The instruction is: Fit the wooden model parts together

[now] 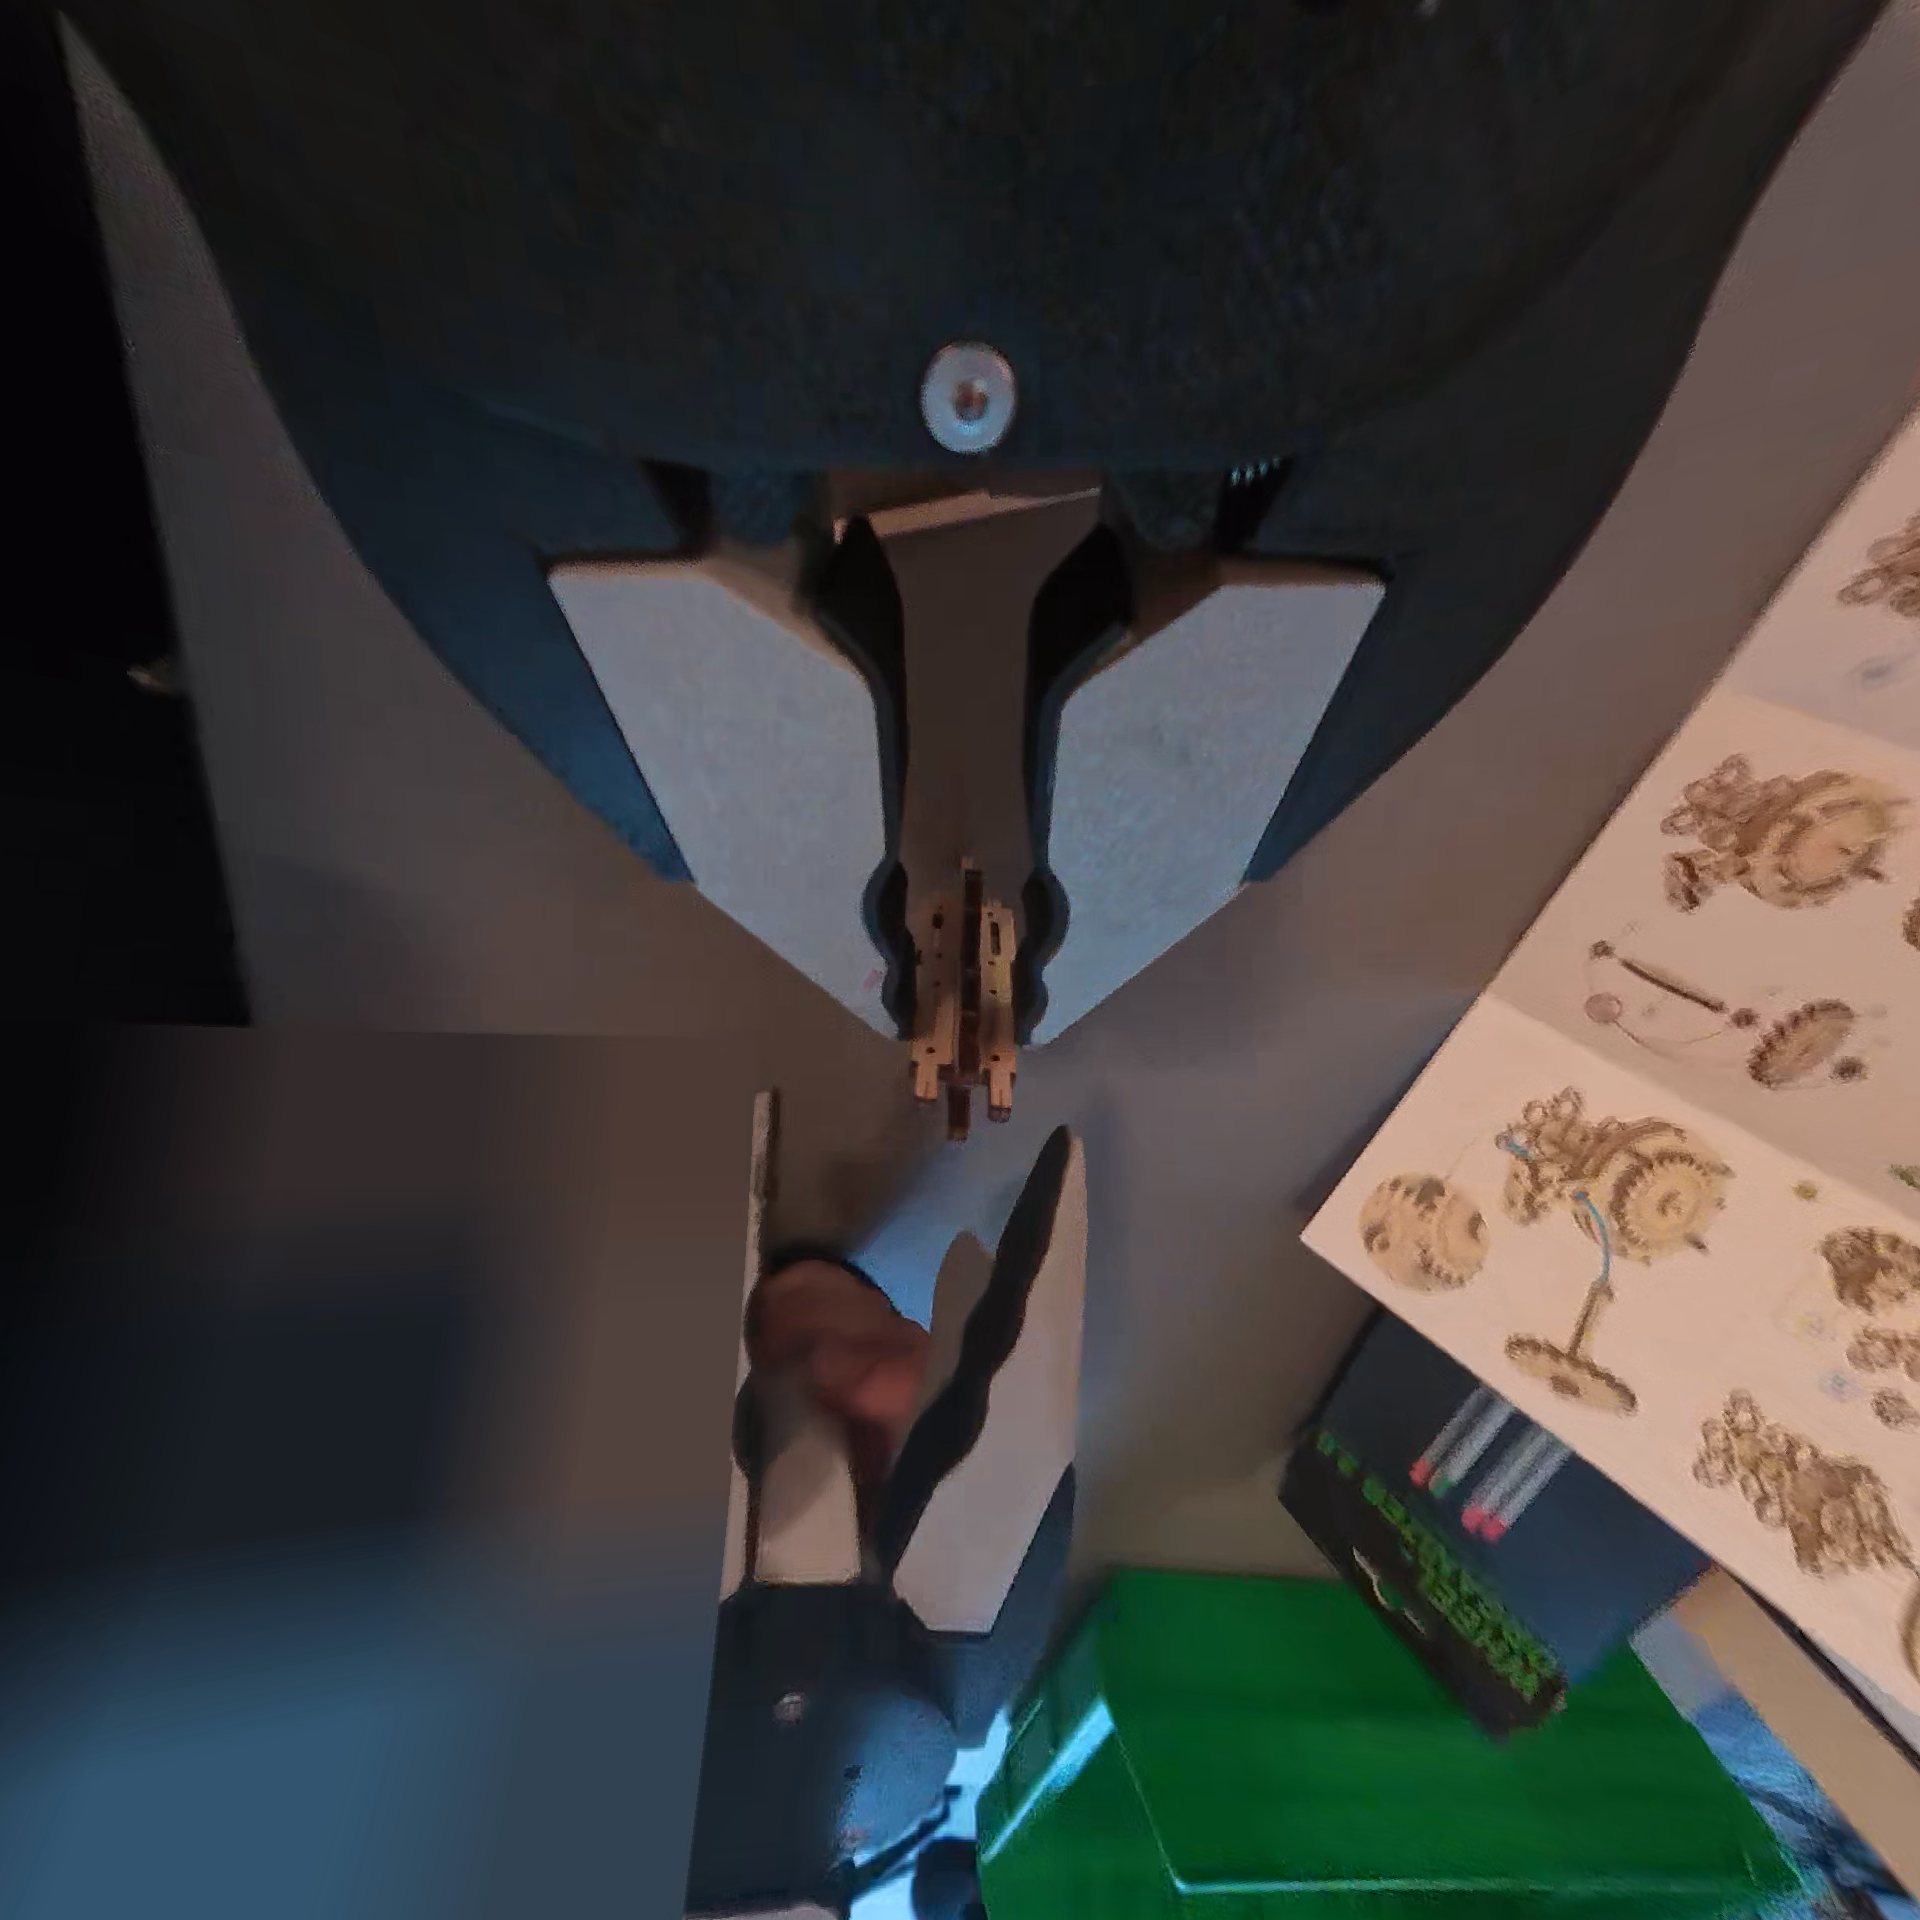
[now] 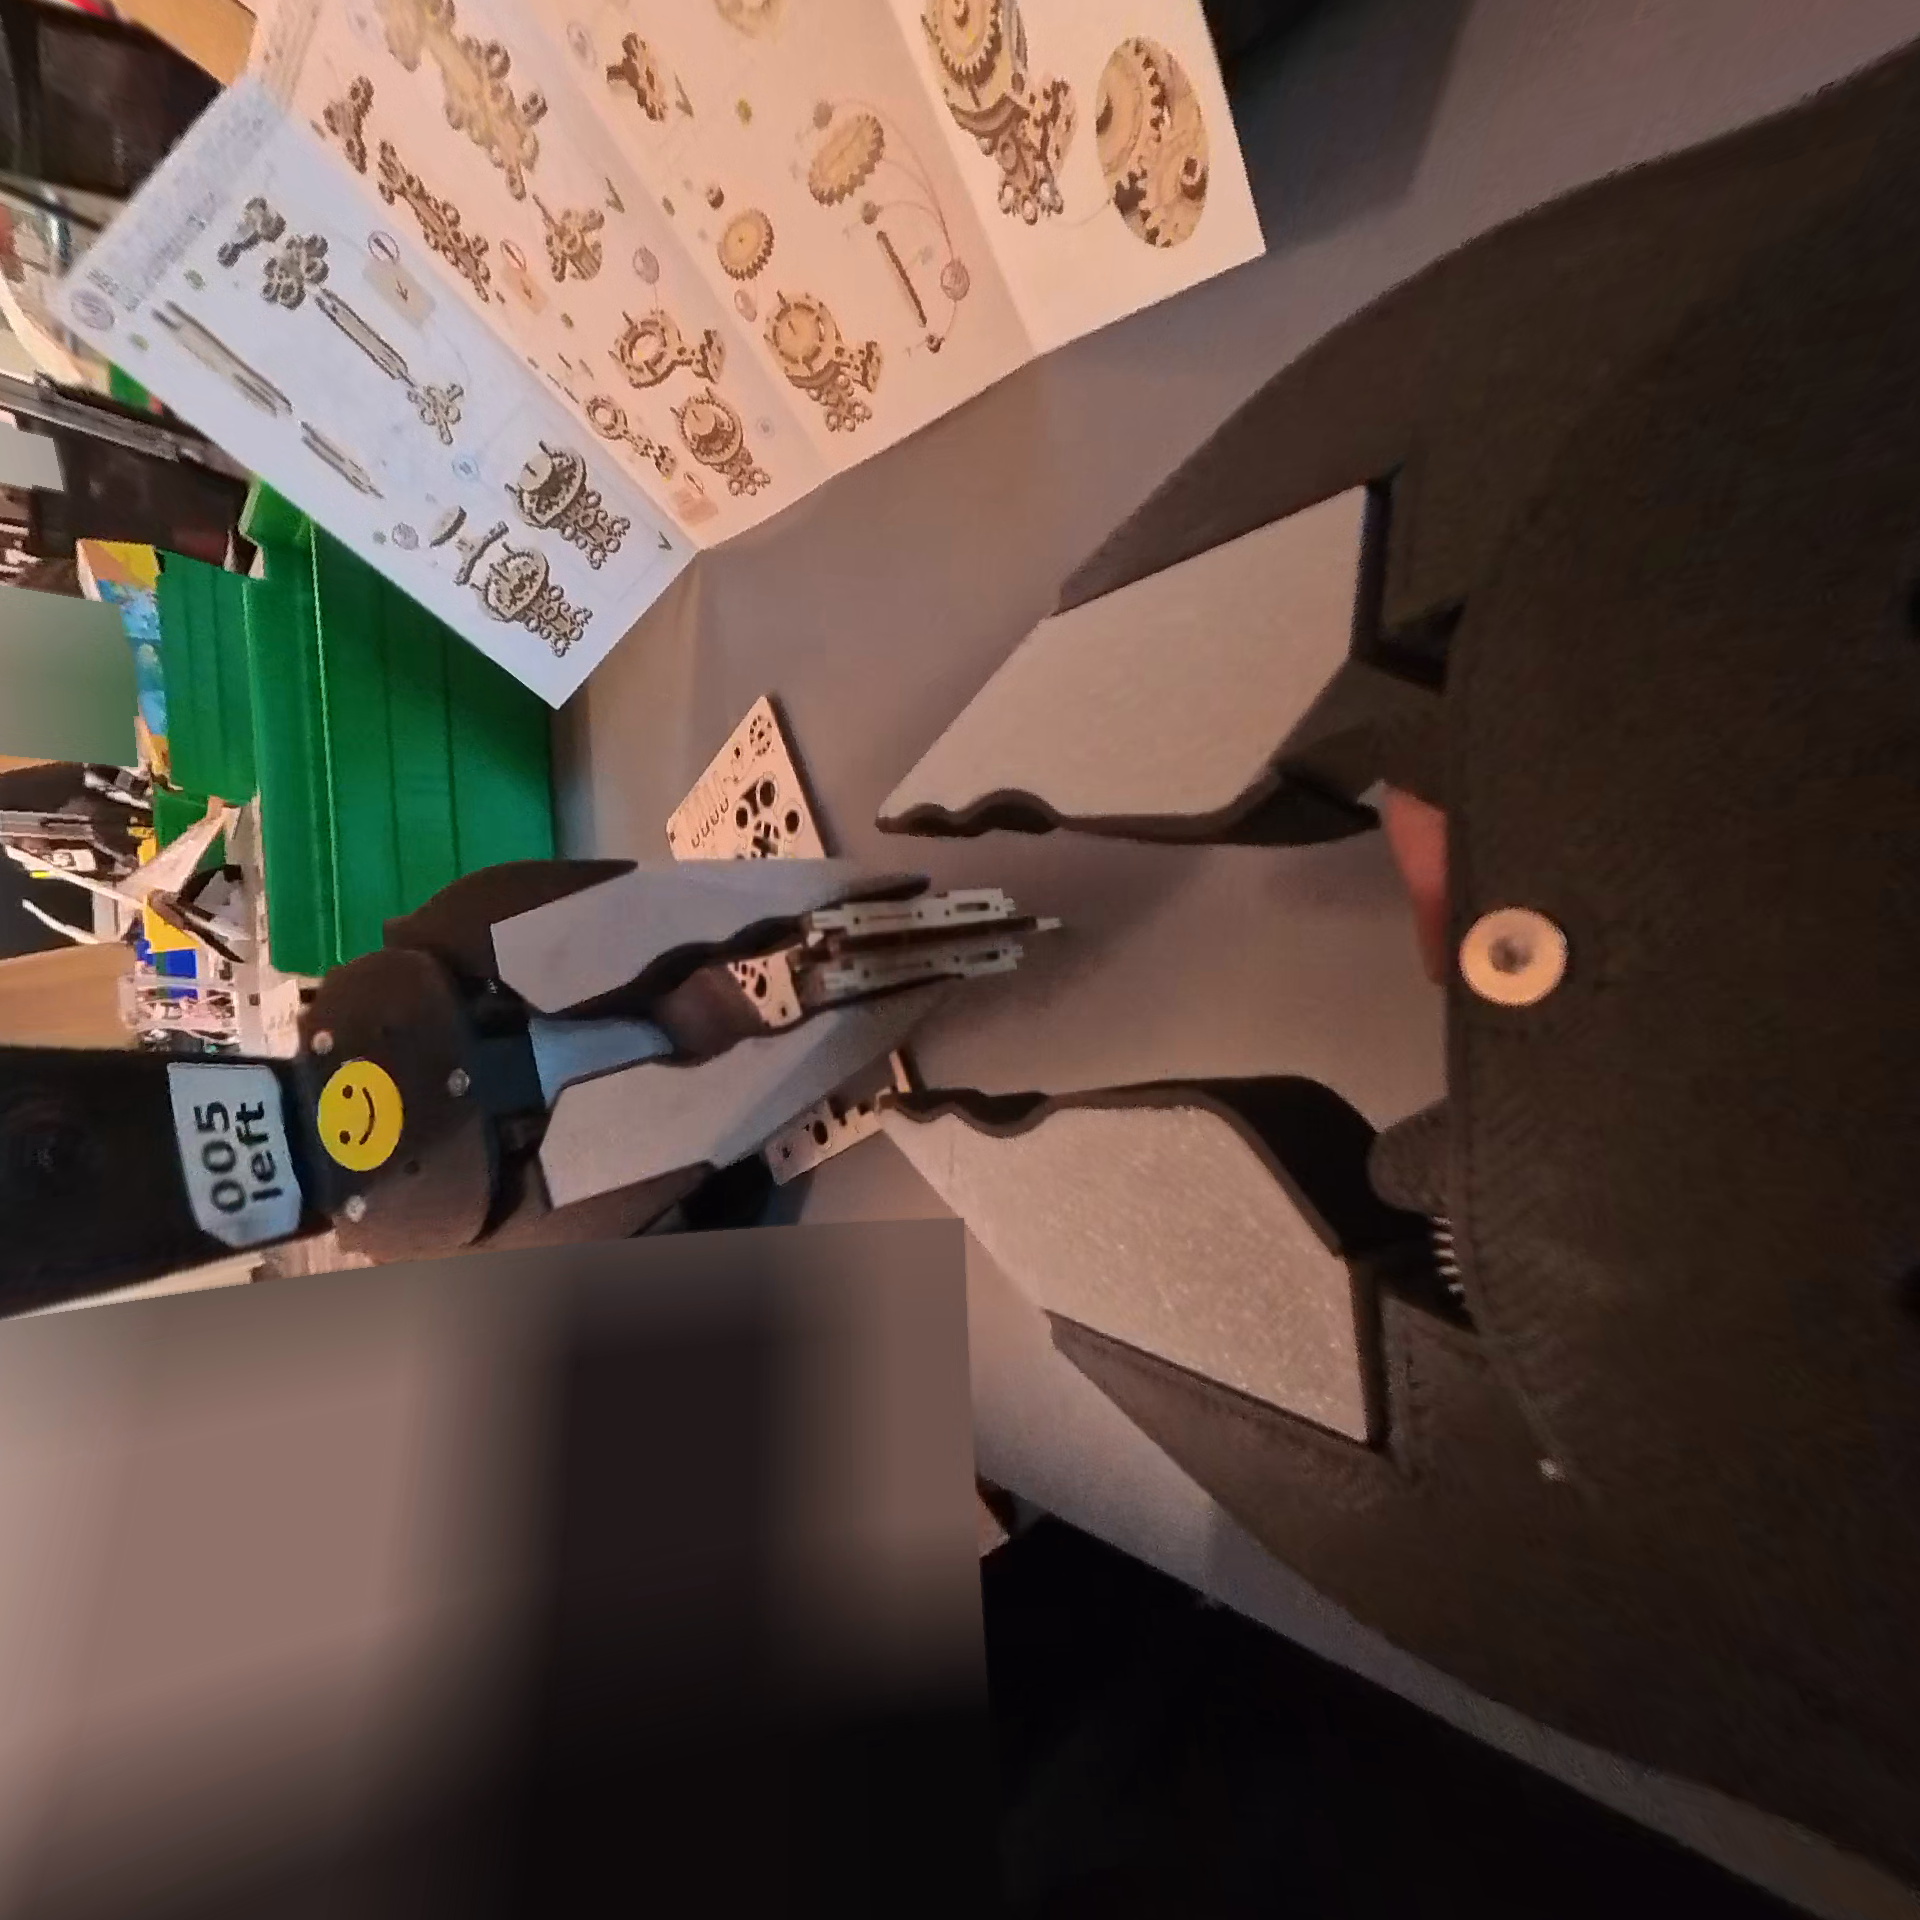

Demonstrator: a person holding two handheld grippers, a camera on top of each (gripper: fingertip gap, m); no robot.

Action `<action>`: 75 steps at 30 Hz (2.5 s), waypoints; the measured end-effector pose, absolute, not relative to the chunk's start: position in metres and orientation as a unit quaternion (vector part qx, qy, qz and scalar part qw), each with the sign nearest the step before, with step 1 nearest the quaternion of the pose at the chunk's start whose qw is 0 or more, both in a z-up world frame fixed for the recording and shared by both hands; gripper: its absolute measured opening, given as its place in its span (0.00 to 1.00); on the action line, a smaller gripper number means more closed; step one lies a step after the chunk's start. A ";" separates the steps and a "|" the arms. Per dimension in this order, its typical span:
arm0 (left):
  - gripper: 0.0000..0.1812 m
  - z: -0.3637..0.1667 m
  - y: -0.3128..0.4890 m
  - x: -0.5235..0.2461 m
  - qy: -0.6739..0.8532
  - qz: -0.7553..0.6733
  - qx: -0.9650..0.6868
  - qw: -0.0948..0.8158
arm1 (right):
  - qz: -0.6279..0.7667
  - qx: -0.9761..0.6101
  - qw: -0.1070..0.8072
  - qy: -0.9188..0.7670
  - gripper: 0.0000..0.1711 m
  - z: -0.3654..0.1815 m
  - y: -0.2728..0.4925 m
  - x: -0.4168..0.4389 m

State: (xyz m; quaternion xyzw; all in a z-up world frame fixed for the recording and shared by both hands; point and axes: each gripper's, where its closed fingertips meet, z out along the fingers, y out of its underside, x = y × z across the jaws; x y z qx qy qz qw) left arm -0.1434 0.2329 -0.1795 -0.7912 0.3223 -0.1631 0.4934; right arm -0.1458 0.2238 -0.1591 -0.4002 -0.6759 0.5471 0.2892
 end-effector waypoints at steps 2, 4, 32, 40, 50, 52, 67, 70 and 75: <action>0.09 -0.180 0.233 -0.139 0.330 -0.162 -0.791 0.488 | 0.549 -0.401 0.296 -0.670 0.26 -0.156 0.226 -0.146; 0.09 -0.180 0.232 -0.135 0.330 -0.171 -0.789 0.489 | 0.559 -0.406 0.297 -0.659 0.23 -0.151 0.229 -0.147; 0.15 -0.184 0.234 -0.136 0.309 -0.215 -0.786 0.490 | 0.513 -0.423 0.313 -0.678 0.08 -0.149 0.231 -0.154; 0.15 -0.177 0.237 -0.148 0.292 -0.203 -0.785 0.508 | 0.362 -0.423 0.342 -0.757 0.08 -0.178 0.245 -0.149; 0.13 -0.192 0.234 -0.152 0.304 -0.191 -0.804 0.474 | 0.283 -0.418 0.284 -0.815 0.13 -0.228 0.238 -0.144; 0.13 -0.197 0.233 -0.151 0.309 -0.189 -0.809 0.464 | 0.287 -0.426 0.270 -0.814 0.15 -0.233 0.240 -0.142; 0.10 -0.211 0.232 -0.132 0.347 -0.180 -0.819 0.421 | 0.330 -0.474 0.227 -0.784 0.16 -0.227 0.294 -0.089; 0.10 -0.216 0.233 -0.131 0.353 -0.166 -0.823 0.413 | 0.318 -0.468 0.219 -0.795 0.13 -0.236 0.291 -0.090; 0.07 -0.220 0.234 -0.132 0.352 -0.160 -0.829 0.403 | 0.325 -0.457 0.225 -0.797 0.01 -0.233 0.289 -0.092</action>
